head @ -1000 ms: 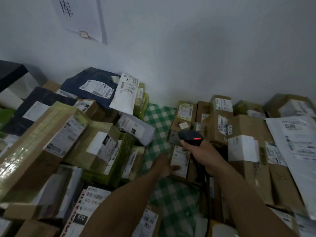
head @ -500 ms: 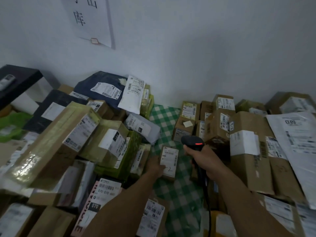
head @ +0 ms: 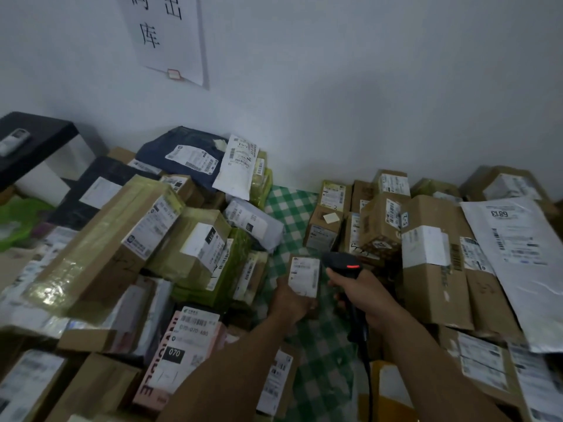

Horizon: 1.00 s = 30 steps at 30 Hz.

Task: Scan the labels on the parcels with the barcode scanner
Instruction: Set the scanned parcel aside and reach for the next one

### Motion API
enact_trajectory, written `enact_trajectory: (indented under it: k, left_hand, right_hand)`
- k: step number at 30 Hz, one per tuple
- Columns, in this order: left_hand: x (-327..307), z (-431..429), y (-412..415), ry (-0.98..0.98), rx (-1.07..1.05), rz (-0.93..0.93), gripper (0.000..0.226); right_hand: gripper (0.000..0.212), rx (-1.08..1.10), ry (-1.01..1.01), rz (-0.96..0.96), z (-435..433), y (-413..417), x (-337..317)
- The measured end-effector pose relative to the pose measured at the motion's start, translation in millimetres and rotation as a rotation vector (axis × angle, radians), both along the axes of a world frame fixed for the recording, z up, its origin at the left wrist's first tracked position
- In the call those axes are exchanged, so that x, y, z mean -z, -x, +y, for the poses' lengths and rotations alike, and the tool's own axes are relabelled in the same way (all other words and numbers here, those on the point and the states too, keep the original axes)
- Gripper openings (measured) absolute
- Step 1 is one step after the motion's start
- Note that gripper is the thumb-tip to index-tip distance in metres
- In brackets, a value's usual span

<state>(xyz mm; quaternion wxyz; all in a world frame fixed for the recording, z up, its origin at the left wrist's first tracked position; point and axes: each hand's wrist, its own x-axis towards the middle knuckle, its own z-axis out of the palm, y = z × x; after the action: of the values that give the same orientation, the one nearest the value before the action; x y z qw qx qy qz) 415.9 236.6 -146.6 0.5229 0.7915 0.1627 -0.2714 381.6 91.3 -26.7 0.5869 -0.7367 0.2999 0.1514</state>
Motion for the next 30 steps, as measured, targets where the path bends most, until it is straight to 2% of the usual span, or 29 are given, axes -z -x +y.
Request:
enact_trajectory:
  k: [2, 5, 8, 11, 13, 18, 21, 23, 27, 30]
  left_hand:
    - [-21, 0, 4, 0.146, -0.072, -0.009, 0.104]
    - [-50, 4, 16, 0.348, -0.166, -0.084, 0.103]
    - [-72, 8, 37, 0.479, -0.175, -0.111, 0.104]
    - [-92, 14, 47, 0.556, -0.168, -0.147, 0.104]
    - [-102, 21, 49, 0.605, -0.164, -0.154, 0.095]
    - [-128, 45, 47, 0.732, -0.2, -0.12, 0.049]
    - [-133, 56, 41, 0.743, -0.118, -0.161, 0.046]
    - [-135, 58, 38, 0.716, -0.117, -0.202, 0.055]
    - [-135, 60, 35, 0.481, -0.168, -0.334, 0.08]
    - [-136, 61, 35, 0.284, -0.163, -0.432, 0.086]
  right_hand:
    - [0.024, 0.043, 0.013, -0.057, 3, 3, -6]
    - [0.04, 0.137, 0.019, -0.184, 10, 4, -16]
    - [0.028, 0.121, -0.024, -0.264, 17, 9, -35]
    - [0.04, 0.057, 0.006, -0.314, 20, 20, -49]
    - [0.053, 0.034, 0.04, -0.314, 22, 25, -57]
    - [0.051, 0.01, 0.031, -0.362, 21, 35, -84]
    - [0.041, -0.027, 0.031, -0.364, 21, 42, -98]
    - [0.03, -0.037, 0.049, -0.392, 24, 48, -110]
    - [0.024, -0.103, 0.1, -0.435, 33, 60, -125]
    - [0.02, -0.164, 0.134, -0.383, 41, 69, -128]
